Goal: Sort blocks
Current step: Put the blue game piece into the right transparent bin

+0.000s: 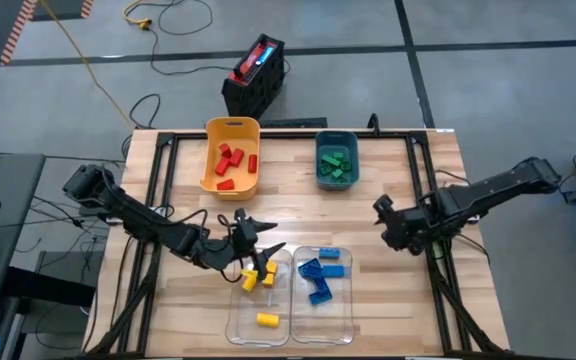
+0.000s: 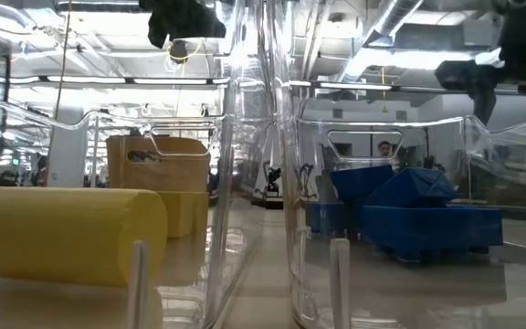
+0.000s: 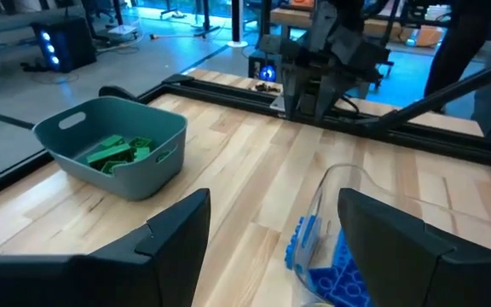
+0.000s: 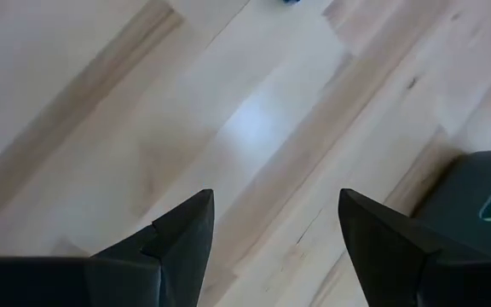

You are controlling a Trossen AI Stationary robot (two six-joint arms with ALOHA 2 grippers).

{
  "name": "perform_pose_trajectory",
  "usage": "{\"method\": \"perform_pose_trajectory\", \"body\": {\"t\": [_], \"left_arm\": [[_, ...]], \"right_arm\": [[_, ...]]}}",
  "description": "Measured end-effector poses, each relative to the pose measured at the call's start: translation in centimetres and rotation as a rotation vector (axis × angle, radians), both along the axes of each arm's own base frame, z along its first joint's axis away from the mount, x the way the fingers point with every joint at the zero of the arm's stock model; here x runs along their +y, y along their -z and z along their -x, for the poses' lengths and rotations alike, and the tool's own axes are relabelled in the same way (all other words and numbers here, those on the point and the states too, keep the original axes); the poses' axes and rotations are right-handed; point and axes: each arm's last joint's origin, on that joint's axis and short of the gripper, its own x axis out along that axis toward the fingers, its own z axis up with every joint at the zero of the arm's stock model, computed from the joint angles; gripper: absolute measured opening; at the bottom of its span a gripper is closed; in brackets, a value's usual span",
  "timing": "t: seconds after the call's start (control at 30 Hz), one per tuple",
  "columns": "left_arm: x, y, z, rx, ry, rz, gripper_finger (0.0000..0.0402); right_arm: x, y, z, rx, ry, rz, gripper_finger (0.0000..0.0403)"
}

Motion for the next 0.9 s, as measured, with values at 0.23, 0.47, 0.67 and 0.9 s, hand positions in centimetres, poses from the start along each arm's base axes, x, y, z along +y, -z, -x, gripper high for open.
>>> {"method": "perform_pose_trajectory", "body": {"t": [0.23,0.47,0.67,0.9], "left_arm": [[1.0,-0.1,-0.3,-0.011,-0.056,0.001,0.0251],[2.6,1.0,-0.7,0.051,-0.136,0.031,0.0251],[3.0,1.2,-0.7,0.057,-0.158,0.057,0.0251],[3.0,1.0,-0.8,0.048,-0.151,0.043,0.0251]], "right_arm": [[0.2,0.8,-0.8,0.050,0.007,0.014,0.0266],[0.1,0.3,-1.3,-0.069,0.121,0.056,0.0266],[-0.4,0.3,-1.3,-0.082,0.222,0.073,0.0266],[-0.7,0.1,-2.0,-0.146,0.304,0.028,0.0265]]}}
